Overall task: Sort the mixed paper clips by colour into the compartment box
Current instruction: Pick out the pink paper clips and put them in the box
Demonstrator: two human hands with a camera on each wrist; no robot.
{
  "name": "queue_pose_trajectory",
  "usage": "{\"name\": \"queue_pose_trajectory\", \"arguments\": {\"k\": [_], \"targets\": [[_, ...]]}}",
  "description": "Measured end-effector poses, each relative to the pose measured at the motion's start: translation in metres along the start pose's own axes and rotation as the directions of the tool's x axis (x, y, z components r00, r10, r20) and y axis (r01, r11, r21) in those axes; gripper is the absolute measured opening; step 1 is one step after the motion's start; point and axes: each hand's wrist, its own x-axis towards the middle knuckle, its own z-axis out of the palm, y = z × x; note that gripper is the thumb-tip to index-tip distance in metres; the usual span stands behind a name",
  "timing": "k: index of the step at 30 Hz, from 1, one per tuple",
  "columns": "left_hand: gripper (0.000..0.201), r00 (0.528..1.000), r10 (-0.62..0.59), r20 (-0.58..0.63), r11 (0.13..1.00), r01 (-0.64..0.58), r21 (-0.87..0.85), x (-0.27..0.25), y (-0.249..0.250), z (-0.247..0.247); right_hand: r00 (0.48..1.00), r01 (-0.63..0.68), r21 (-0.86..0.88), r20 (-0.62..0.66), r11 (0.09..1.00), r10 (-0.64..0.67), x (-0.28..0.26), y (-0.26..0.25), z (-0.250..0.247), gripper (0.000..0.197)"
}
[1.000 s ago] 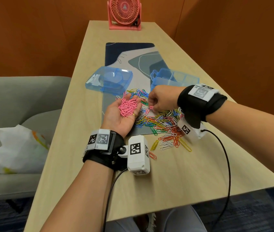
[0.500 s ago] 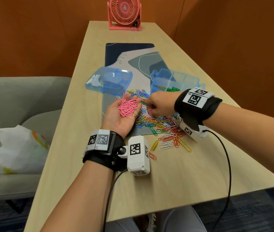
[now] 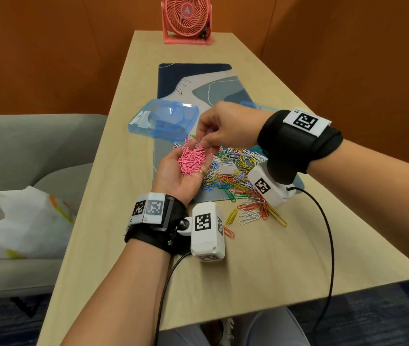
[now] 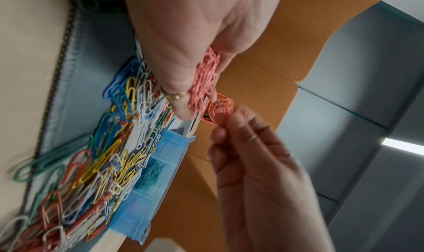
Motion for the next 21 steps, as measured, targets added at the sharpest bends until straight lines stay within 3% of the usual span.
{"name": "queue_pose_trajectory", "arguments": {"k": [6,12,14,18,21], "targets": [[0.029,1.000,0.005,0.012,1.000,-0.005,0.015,0.001,0.001,-0.002,0.996,0.083,-0.169,-0.014,0.982,-0.087,0.004,-0.022,0.008,0.020],[0.033,1.000,-0.010,0.012,0.999,0.010,-0.032,-0.002,-0.001,0.000,0.998,0.032,-0.020,-0.044,0.999,-0.033,-0.002,-0.016,-0.003,0.016],[0.033,1.000,-0.011,0.000,0.999,0.011,-0.046,-0.002,-0.001,0.000,0.998,0.007,-0.046,-0.054,0.999,-0.010,-0.004,-0.008,-0.006,0.010],[0.035,0.999,0.002,-0.037,1.000,-0.002,0.013,-0.001,0.000,0.001,0.992,-0.081,-0.265,0.074,0.961,0.104,-0.010,0.014,0.005,0.008],[0.034,0.999,0.000,-0.036,0.999,0.002,0.050,-0.002,0.000,0.001,0.966,-0.126,-0.328,0.176,0.936,0.191,-0.015,0.031,0.020,0.006]]}}
